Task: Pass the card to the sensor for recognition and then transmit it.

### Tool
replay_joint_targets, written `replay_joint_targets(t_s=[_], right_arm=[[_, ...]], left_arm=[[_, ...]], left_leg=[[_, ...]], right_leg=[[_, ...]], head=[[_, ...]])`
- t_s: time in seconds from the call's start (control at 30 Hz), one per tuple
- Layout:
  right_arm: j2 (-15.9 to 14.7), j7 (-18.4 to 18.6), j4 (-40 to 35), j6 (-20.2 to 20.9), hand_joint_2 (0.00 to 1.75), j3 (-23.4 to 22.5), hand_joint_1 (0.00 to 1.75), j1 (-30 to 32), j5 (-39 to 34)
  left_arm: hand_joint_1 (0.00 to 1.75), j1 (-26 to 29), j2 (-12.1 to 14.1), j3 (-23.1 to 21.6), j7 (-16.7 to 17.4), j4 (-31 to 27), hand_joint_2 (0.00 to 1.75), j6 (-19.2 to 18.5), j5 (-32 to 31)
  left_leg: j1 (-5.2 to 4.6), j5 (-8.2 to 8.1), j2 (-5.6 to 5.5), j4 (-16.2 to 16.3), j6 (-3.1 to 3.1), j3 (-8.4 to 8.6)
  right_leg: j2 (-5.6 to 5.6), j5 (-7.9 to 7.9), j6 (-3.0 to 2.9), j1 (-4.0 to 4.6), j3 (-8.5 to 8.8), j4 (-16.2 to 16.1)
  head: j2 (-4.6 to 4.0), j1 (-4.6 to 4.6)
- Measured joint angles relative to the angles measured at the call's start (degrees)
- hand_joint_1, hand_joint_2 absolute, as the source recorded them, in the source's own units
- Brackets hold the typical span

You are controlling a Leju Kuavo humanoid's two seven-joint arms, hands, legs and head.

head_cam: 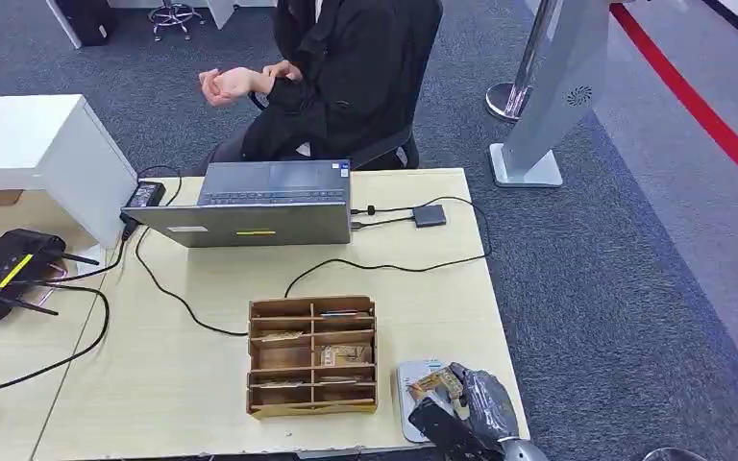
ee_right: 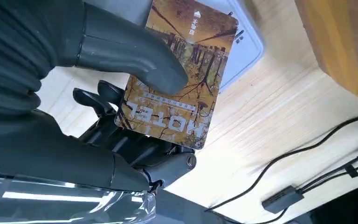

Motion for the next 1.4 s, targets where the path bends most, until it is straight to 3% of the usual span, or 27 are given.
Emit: replay_joint_targets(t_s=[0.7,1.4], right_arm=[[-0.3,0.6,-2.9,-0.7,1.75,-0.1,1.75,0.2,2.9],[-1.3,-2.8,-10.3,-2.0,1.75,-3.1,1.75,1.7,6.9]], left_arm=[[0.00,0.2,0.0,0.5,0.0,0.0,0.00,-0.1,0.1],[0.00,0.3,0.0,0.6,-0.6,0.0,0.00,-0.2,0.3]], left_leg=[[0.00,0.00,0.00,0.0,0.00,0.00],[0.00,0.00,0.00,0.0,0.00,-0.01]], right_leg=[[0.00,0.00,0.00,0.00,-0.01,0.0],[0.00,0.00,0.00,0.00,-0.01,0.0]], head=[[0.00,0.00],[0.00,0.02]])
